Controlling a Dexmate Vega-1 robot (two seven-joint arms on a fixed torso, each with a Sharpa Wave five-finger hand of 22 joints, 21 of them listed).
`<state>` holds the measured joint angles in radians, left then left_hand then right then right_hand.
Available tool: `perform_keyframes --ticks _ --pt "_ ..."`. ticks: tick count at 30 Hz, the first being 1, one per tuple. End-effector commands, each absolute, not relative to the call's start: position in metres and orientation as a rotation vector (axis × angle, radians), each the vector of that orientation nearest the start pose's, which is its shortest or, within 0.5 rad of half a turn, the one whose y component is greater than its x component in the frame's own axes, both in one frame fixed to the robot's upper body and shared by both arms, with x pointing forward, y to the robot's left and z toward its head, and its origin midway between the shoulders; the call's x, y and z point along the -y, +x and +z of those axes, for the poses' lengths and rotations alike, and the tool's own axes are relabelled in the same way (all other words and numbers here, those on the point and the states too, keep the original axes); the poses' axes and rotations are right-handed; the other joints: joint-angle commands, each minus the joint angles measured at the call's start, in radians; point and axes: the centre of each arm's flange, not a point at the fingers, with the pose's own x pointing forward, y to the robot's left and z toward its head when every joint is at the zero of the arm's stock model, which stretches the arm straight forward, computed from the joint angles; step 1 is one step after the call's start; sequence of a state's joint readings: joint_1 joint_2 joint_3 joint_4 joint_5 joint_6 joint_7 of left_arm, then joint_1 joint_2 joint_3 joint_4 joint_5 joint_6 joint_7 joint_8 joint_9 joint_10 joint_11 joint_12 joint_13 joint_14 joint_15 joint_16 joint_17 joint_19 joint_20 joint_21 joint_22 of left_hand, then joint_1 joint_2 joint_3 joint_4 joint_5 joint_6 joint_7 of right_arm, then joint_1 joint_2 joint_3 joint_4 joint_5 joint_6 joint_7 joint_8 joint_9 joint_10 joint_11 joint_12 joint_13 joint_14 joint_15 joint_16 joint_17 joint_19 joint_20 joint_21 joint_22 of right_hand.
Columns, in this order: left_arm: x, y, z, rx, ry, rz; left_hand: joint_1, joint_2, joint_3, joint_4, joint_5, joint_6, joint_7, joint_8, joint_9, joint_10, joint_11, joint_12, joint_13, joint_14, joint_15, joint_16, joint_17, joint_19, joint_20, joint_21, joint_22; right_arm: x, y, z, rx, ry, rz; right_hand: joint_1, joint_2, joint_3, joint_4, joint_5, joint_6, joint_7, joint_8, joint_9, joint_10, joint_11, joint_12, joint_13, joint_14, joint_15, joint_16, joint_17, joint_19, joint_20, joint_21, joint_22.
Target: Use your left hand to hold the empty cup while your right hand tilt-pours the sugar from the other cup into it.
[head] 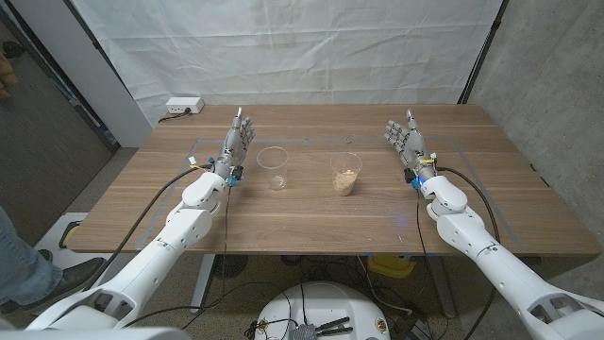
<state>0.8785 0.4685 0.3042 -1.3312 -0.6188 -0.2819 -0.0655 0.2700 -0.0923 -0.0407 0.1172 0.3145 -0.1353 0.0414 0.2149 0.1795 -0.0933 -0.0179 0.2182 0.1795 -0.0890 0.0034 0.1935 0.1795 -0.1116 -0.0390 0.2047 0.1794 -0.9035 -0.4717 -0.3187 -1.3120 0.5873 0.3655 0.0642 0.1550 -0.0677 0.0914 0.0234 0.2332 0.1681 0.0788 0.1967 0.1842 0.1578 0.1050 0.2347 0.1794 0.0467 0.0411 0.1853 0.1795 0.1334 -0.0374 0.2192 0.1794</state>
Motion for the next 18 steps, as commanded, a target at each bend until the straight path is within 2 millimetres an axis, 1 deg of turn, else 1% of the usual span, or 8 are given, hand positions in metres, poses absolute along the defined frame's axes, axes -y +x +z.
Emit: perform_keyframes --ticks 1,8,10,18 --pt "-0.280 0.640 -0.026 0.653 -0.057 -0.241 0.004 0.008 0.002 -0.002 0.007 0.006 0.000 0.004 0.004 0.007 -0.003 0.004 0.005 0.004 -0.001 0.006 0.002 -0.008 -0.038 0.000 0.003 0.286 0.618 -0.060 0.683 -0.001 0.238 0.014 -0.002 0.007 -0.004 0.004 0.008 -0.001 0.008 0.001 0.016 -0.004 0.006 0.003 0.016 -0.005 0.005 0.002 0.006 -0.036 -0.001 0.005" --pt "-0.284 0.636 -0.029 0.651 -0.057 -0.225 0.012 0.013 0.004 -0.005 0.008 0.011 0.002 0.004 0.004 0.011 -0.002 0.004 0.005 0.008 -0.002 0.006 0.002 -0.009 -0.035 -0.001 0.003 0.282 0.608 -0.067 0.697 -0.069 0.236 0.017 -0.007 0.004 -0.007 0.003 0.002 0.001 0.004 0.001 0.011 -0.008 0.002 0.003 0.014 -0.005 0.004 0.002 0.005 -0.038 -0.003 0.005" --pt "-0.286 0.636 -0.029 0.648 -0.058 -0.219 0.015 0.015 0.005 -0.007 0.008 0.015 0.002 0.005 0.004 0.012 -0.002 0.003 0.005 0.009 -0.001 0.006 0.002 -0.010 -0.035 -0.001 0.003 0.281 0.606 -0.070 0.706 -0.066 0.226 0.018 -0.009 0.003 -0.009 0.003 0.000 0.000 0.003 0.001 0.007 -0.012 0.000 0.003 0.014 -0.005 0.004 0.002 0.004 -0.038 -0.003 0.005" --pt "-0.288 0.634 -0.033 0.649 -0.067 -0.221 0.024 0.020 0.007 -0.010 0.009 0.019 0.003 0.005 0.004 0.017 -0.002 0.003 0.005 0.011 0.000 0.005 0.002 -0.013 -0.032 -0.002 0.003 0.273 0.595 -0.073 0.728 -0.079 0.227 0.020 -0.015 0.000 -0.012 0.004 -0.003 -0.001 0.002 0.001 0.005 -0.012 -0.002 0.003 0.011 -0.005 0.003 0.003 0.003 -0.039 -0.005 0.006"
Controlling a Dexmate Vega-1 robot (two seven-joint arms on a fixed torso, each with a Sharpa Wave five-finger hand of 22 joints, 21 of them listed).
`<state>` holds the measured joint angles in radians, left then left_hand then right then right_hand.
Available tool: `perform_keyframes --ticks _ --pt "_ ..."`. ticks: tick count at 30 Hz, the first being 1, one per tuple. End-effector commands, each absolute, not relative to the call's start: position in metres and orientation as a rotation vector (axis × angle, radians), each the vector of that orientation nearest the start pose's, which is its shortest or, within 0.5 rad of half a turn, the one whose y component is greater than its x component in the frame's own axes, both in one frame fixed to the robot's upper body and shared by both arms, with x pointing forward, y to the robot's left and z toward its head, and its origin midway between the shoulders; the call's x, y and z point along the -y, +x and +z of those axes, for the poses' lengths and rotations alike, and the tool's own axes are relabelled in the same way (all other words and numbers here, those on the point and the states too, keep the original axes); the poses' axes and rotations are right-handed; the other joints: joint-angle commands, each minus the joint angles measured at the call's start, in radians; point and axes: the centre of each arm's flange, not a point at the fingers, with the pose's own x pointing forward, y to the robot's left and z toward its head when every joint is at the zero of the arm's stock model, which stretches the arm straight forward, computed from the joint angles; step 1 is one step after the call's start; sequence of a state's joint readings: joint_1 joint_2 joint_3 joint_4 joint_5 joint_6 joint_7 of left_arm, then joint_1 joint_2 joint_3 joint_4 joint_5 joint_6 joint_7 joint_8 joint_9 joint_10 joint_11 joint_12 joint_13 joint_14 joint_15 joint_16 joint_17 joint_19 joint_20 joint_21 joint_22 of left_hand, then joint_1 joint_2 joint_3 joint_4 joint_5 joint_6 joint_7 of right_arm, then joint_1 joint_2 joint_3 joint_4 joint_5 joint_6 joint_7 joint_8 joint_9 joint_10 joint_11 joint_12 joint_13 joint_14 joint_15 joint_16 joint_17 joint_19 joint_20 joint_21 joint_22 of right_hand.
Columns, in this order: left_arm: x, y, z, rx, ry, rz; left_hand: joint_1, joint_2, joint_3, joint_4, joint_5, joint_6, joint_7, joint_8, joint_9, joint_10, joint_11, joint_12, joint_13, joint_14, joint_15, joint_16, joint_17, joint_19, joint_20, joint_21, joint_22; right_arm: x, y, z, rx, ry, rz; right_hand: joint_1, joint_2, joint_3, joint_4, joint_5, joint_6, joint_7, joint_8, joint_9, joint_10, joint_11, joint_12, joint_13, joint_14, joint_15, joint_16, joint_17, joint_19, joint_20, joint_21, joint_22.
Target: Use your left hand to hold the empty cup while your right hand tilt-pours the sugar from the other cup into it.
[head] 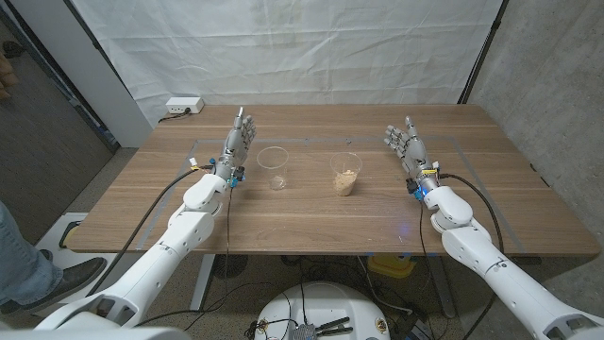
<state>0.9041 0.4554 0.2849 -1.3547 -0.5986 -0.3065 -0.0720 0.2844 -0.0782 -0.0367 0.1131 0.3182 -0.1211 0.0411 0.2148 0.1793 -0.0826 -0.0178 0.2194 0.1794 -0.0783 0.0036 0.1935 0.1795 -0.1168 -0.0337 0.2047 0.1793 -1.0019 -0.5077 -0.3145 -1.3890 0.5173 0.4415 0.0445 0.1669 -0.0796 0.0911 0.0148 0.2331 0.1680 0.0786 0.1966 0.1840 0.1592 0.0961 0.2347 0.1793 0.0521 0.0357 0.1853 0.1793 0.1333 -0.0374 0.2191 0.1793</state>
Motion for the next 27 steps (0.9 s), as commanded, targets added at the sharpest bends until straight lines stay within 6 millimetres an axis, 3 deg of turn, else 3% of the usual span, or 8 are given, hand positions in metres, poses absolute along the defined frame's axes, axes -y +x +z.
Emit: perform_keyframes --ticks 1,11,27 --pt "-0.288 0.634 -0.034 0.652 -0.069 -0.221 0.012 0.007 0.004 -0.007 0.005 0.007 0.004 0.005 0.004 0.008 -0.005 0.003 0.005 0.001 -0.001 0.005 0.002 -0.007 -0.037 -0.002 0.003 0.272 0.594 -0.073 0.726 -0.087 0.225 0.008 -0.003 0.000 -0.003 0.004 -0.004 -0.002 0.002 0.001 0.003 -0.004 -0.002 0.004 0.006 0.001 0.003 0.003 0.002 -0.040 -0.005 0.006" --pt "-0.291 0.625 -0.031 0.696 -0.054 -0.230 0.036 0.019 0.008 -0.016 0.006 0.035 0.000 0.010 0.004 0.035 -0.004 0.007 0.005 0.026 -0.001 0.009 0.001 0.001 -0.034 0.001 0.003 0.254 0.575 -0.080 0.745 -0.280 0.177 0.017 -0.018 -0.007 -0.013 0.007 -0.011 -0.006 -0.001 0.001 -0.005 -0.010 -0.008 0.004 -0.006 -0.006 -0.001 0.004 -0.008 -0.039 -0.011 0.006" --pt "-0.291 0.627 -0.035 0.704 -0.092 -0.284 0.049 0.026 0.009 -0.021 0.005 0.048 0.001 0.010 0.004 0.047 -0.003 0.007 0.005 0.034 -0.002 0.008 0.001 0.001 -0.030 0.001 0.004 0.224 0.551 -0.103 0.756 -0.304 0.131 0.032 -0.037 -0.016 -0.027 0.016 -0.018 -0.012 -0.002 0.001 -0.013 -0.024 -0.014 0.005 -0.015 -0.016 -0.002 0.004 -0.010 -0.042 -0.014 0.005"
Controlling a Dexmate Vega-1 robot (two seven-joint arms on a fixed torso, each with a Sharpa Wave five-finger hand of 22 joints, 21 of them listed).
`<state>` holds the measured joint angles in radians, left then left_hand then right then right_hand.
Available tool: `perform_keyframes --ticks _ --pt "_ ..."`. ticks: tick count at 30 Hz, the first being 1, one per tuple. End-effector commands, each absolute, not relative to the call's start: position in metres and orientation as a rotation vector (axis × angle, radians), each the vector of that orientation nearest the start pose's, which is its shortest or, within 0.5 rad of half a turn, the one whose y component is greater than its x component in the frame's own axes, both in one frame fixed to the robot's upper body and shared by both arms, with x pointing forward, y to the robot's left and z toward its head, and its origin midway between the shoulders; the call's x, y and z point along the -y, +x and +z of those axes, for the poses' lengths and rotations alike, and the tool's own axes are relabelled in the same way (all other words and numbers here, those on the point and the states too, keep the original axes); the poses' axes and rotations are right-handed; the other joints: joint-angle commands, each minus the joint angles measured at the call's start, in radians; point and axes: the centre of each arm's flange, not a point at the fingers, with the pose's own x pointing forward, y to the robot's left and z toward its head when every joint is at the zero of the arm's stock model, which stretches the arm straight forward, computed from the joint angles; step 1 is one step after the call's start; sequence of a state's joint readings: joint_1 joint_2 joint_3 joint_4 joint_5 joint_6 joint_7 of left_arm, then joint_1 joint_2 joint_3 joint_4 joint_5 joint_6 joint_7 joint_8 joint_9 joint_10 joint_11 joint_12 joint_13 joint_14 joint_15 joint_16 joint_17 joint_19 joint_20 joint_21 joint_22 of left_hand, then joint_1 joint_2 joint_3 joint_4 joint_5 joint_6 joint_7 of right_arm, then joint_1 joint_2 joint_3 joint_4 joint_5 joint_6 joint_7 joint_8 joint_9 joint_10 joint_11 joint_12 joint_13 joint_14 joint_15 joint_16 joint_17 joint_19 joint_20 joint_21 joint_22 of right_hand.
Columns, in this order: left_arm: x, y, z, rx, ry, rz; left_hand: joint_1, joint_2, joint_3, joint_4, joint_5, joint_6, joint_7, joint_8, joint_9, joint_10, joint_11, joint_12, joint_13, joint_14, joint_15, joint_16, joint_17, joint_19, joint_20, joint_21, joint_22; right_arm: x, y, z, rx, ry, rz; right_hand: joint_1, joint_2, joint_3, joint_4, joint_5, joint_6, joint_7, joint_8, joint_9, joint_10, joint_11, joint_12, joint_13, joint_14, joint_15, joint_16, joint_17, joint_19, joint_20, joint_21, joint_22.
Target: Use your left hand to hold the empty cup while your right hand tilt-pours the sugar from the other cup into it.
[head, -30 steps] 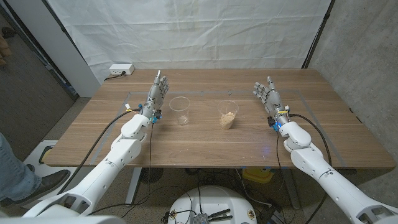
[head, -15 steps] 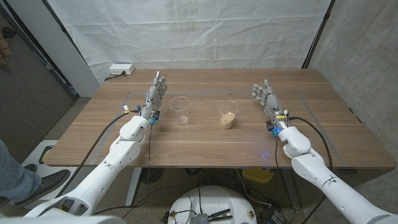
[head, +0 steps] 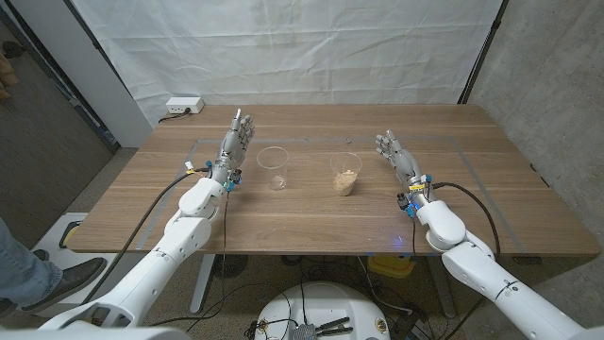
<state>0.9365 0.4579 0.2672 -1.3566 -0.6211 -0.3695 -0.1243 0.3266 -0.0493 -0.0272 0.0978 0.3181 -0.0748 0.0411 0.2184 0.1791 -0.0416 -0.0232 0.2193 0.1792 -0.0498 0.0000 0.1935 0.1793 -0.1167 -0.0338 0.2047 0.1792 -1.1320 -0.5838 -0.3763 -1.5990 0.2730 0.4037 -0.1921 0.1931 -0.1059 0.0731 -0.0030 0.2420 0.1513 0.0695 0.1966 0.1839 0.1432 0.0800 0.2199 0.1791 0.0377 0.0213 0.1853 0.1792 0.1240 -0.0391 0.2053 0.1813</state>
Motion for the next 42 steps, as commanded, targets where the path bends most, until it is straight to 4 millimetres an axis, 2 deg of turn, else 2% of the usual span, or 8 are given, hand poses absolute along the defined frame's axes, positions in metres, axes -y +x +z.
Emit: perform_keyframes --ticks 1,8,15,26,28,36,42 --pt "-0.292 0.626 -0.035 0.701 -0.087 -0.286 0.008 -0.002 0.000 -0.006 0.005 0.003 0.001 0.006 0.005 0.007 0.002 0.007 0.006 0.005 0.002 0.008 0.001 0.001 -0.030 0.001 0.004 0.223 0.551 -0.104 0.759 -0.312 0.124 0.006 -0.011 0.001 -0.010 0.007 -0.001 -0.003 -0.002 0.001 0.002 -0.009 0.000 0.005 0.000 -0.002 -0.002 0.004 0.000 -0.041 0.000 0.003" --pt "-0.297 0.622 -0.044 0.678 -0.079 -0.285 0.012 0.000 -0.001 -0.007 0.005 0.010 0.000 0.006 0.005 0.009 0.002 0.005 0.006 0.010 0.001 0.008 0.001 -0.001 -0.027 0.000 0.004 0.217 0.555 -0.110 0.778 -0.374 0.066 0.016 -0.018 -0.002 -0.017 0.013 -0.004 -0.013 -0.002 0.002 -0.001 -0.022 -0.002 0.005 -0.004 -0.012 -0.002 0.004 0.001 -0.048 0.000 0.003" --pt "-0.304 0.616 -0.048 0.676 -0.076 -0.279 0.015 0.002 -0.002 -0.008 0.004 0.014 -0.001 0.006 0.005 0.013 0.002 0.005 0.006 0.012 0.002 0.007 0.002 -0.003 -0.023 -0.001 0.005 0.209 0.548 -0.115 0.806 -0.399 0.043 0.026 -0.023 -0.006 -0.025 0.019 -0.008 -0.023 -0.002 0.002 0.000 -0.036 -0.002 0.005 0.002 -0.025 0.000 0.004 0.014 -0.059 0.003 0.002" --pt "-0.308 0.612 -0.052 0.680 -0.085 -0.290 0.018 0.004 -0.003 -0.009 0.003 0.023 -0.002 0.006 0.005 0.016 0.004 0.003 0.006 0.013 0.002 0.005 0.002 -0.008 -0.020 -0.002 0.005 0.195 0.540 -0.111 0.794 -0.609 -0.021 0.064 -0.036 -0.009 -0.049 0.035 -0.029 -0.036 -0.005 0.004 -0.010 -0.053 -0.007 0.006 0.008 -0.039 0.002 0.003 0.034 -0.070 0.005 0.000" --pt "-0.308 0.611 -0.053 0.681 -0.087 -0.290 0.019 0.005 -0.004 -0.009 0.003 0.024 -0.002 0.005 0.005 0.016 -0.002 0.002 0.006 0.012 0.001 0.005 0.002 -0.009 -0.019 -0.003 0.005 0.194 0.539 -0.110 0.794 -0.623 -0.021 0.073 -0.038 -0.010 -0.055 0.039 -0.038 -0.036 -0.007 0.004 -0.014 -0.053 -0.009 0.006 0.009 -0.041 0.002 0.003 0.036 -0.071 0.005 0.000" --pt "-0.311 0.608 -0.055 0.694 -0.090 -0.285 0.021 0.007 -0.005 -0.009 0.002 0.029 -0.003 0.005 0.005 0.018 0.002 0.001 0.006 0.012 0.002 0.003 0.002 -0.014 -0.017 -0.004 0.005 0.189 0.538 -0.109 0.776 -0.753 -0.071 0.098 -0.047 -0.014 -0.072 0.052 -0.064 -0.033 -0.011 0.005 -0.033 -0.056 -0.016 0.007 0.000 -0.040 -0.002 0.003 0.041 -0.073 0.002 -0.002" --pt "-0.314 0.607 -0.056 0.700 -0.090 -0.278 0.022 0.010 -0.007 -0.008 0.001 0.036 -0.006 0.005 0.005 0.024 0.001 0.001 0.006 0.015 -0.002 0.003 0.002 -0.016 -0.014 -0.004 0.005 0.179 0.535 -0.111 0.764 -0.817 -0.107 0.102 -0.066 -0.035 -0.082 0.059 -0.095 -0.032 -0.015 0.005 -0.061 -0.048 -0.024 0.007 -0.026 -0.034 -0.008 0.003 0.021 -0.070 -0.008 -0.002"
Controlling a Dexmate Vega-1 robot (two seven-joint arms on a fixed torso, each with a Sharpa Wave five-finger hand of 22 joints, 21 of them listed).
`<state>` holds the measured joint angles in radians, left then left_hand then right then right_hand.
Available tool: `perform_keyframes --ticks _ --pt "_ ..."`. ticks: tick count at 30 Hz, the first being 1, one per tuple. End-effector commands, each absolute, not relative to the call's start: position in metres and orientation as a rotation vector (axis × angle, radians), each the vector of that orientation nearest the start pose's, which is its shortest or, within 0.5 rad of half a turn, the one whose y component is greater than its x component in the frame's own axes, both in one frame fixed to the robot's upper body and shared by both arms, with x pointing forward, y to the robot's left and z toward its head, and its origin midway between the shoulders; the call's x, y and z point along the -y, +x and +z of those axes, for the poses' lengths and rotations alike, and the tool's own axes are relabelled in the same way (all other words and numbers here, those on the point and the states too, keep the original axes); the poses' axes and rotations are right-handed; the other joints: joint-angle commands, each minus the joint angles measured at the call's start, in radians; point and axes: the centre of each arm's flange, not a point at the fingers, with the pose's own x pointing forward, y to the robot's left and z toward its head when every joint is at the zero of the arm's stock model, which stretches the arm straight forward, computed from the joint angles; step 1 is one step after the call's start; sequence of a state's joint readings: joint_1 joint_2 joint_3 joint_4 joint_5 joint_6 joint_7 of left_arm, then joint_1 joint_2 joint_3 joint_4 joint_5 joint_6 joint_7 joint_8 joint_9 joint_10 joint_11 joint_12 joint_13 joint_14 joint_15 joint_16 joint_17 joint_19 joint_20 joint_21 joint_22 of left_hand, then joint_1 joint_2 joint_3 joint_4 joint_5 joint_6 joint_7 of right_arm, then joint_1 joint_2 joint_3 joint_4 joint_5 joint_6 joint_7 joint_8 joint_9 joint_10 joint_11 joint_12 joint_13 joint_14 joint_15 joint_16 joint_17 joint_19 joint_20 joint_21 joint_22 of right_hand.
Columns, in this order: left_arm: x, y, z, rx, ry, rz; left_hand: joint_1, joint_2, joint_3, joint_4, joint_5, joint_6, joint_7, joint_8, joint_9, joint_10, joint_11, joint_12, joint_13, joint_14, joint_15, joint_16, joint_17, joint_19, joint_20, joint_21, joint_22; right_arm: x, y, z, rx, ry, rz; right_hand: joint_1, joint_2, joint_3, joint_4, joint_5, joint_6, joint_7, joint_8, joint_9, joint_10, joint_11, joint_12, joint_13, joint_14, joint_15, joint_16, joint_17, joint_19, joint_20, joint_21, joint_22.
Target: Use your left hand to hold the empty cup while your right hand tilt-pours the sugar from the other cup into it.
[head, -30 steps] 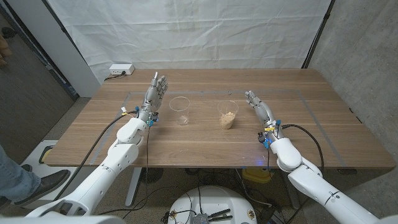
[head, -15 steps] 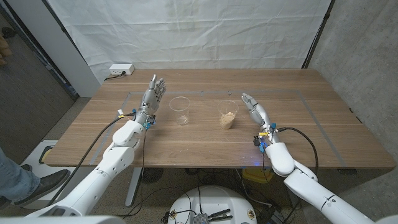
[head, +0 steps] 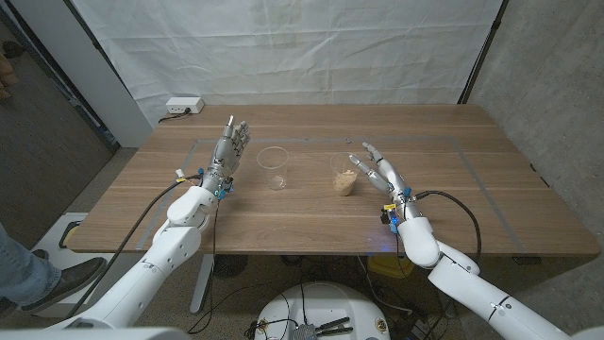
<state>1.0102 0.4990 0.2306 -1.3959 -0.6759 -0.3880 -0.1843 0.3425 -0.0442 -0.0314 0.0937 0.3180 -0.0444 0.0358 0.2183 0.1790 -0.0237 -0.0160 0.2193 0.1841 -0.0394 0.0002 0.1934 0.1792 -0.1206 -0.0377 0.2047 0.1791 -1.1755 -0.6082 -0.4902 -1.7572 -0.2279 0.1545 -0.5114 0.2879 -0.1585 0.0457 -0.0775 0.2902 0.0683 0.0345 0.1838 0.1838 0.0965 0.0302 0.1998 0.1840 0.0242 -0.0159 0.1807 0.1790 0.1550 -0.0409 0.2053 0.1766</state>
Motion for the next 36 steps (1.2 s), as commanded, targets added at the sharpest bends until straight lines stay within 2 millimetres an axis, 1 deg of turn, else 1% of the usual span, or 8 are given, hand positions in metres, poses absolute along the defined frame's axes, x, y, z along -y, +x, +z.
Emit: perform_keyframes --ticks 1,6,16,18,20,27,29,36 --pt "-0.315 0.606 -0.056 0.701 -0.086 -0.275 0.006 0.005 -0.002 -0.004 0.001 0.006 -0.001 0.005 0.005 0.006 -0.007 0.001 0.001 0.005 -0.002 0.003 0.002 -0.012 -0.010 -0.004 0.005 0.178 0.535 -0.112 0.765 -0.822 -0.117 0.007 -0.013 -0.008 -0.008 0.012 -0.013 0.004 -0.002 0.005 -0.016 0.003 -0.004 0.002 -0.015 0.003 -0.004 0.003 -0.012 -0.066 -0.009 0.003" --pt "-0.316 0.606 -0.056 0.701 -0.073 -0.272 0.006 0.007 -0.003 -0.003 0.000 0.008 -0.009 0.004 0.006 0.009 -0.008 0.001 0.001 0.007 -0.004 0.003 0.003 -0.014 -0.008 -0.004 0.006 0.173 0.539 -0.115 0.743 -0.843 -0.125 0.010 -0.014 -0.013 -0.011 0.015 -0.016 0.005 -0.001 0.005 -0.020 0.015 -0.004 0.002 -0.019 0.007 -0.004 0.003 -0.018 -0.062 -0.012 0.003" --pt "-0.314 0.610 -0.053 0.698 -0.070 -0.287 0.006 0.011 -0.006 -0.001 -0.001 0.014 -0.012 0.003 0.006 0.010 -0.011 -0.001 0.001 0.009 -0.005 0.003 0.003 -0.018 -0.006 -0.005 0.006 0.167 0.532 -0.123 0.750 -0.874 -0.166 0.013 -0.014 -0.021 -0.014 0.019 -0.029 0.007 -0.002 0.005 -0.018 0.018 -0.001 0.002 -0.019 0.013 -0.001 0.003 -0.018 -0.059 -0.012 0.003" --pt "-0.312 0.611 -0.054 0.695 -0.070 -0.291 0.006 0.012 -0.006 -0.001 -0.001 0.015 -0.012 0.003 0.006 0.013 -0.012 0.000 0.002 0.010 -0.005 0.003 0.003 -0.018 -0.007 -0.005 0.006 0.166 0.532 -0.124 0.764 -0.889 -0.176 0.014 -0.014 -0.022 -0.015 0.020 -0.030 0.007 -0.002 0.005 -0.020 0.016 -0.001 0.002 -0.019 0.013 -0.001 0.003 -0.019 -0.059 -0.012 0.003" --pt "-0.310 0.613 -0.055 0.690 -0.072 -0.295 0.006 0.012 -0.007 0.000 -0.001 0.015 -0.013 0.002 0.006 0.015 -0.012 0.000 0.002 0.010 -0.006 0.003 0.003 -0.018 -0.006 -0.005 0.006 0.164 0.533 -0.124 0.758 -0.897 -0.167 0.016 -0.013 -0.029 -0.018 0.025 -0.026 0.002 0.003 0.005 -0.014 -0.009 0.003 0.002 -0.016 0.002 0.002 0.003 -0.018 -0.058 -0.011 0.003" --pt "-0.306 0.615 -0.054 0.689 -0.075 -0.300 0.005 0.014 -0.008 0.001 -0.002 0.020 -0.014 0.002 0.006 0.016 -0.011 -0.001 0.002 0.013 -0.006 0.003 0.003 -0.018 -0.006 -0.005 0.006 0.159 0.537 -0.127 0.733 -0.944 -0.161 0.017 -0.013 -0.038 -0.021 0.031 -0.025 -0.006 0.006 0.005 -0.020 -0.016 0.001 0.002 -0.019 -0.005 0.001 0.003 -0.022 -0.064 -0.012 0.003" --pt "-0.304 0.615 -0.054 0.690 -0.075 -0.302 0.005 0.015 -0.009 0.001 -0.002 0.021 -0.014 0.002 0.006 0.018 -0.011 -0.001 0.002 0.013 -0.006 0.003 0.003 -0.019 -0.004 -0.005 0.006 0.160 0.539 -0.128 0.713 -0.960 -0.178 0.017 -0.013 -0.041 -0.021 0.032 -0.033 -0.007 0.003 0.005 -0.025 -0.014 0.000 0.002 -0.025 -0.003 -0.001 0.003 -0.027 -0.063 -0.014 0.003" --pt "-0.303 0.615 -0.055 0.682 -0.072 -0.303 0.005 0.018 -0.010 0.002 -0.003 0.027 -0.013 0.002 0.006 0.022 -0.011 -0.001 0.002 0.016 -0.006 0.003 0.003 -0.019 -0.002 -0.004 0.006 0.164 0.538 -0.134 0.686 -0.945 -0.191 0.026 -0.013 -0.058 -0.029 0.041 -0.072 0.010 -0.003 0.005 -0.059 0.008 -0.008 0.002 -0.051 0.015 -0.004 0.003 -0.051 -0.053 -0.020 0.003"
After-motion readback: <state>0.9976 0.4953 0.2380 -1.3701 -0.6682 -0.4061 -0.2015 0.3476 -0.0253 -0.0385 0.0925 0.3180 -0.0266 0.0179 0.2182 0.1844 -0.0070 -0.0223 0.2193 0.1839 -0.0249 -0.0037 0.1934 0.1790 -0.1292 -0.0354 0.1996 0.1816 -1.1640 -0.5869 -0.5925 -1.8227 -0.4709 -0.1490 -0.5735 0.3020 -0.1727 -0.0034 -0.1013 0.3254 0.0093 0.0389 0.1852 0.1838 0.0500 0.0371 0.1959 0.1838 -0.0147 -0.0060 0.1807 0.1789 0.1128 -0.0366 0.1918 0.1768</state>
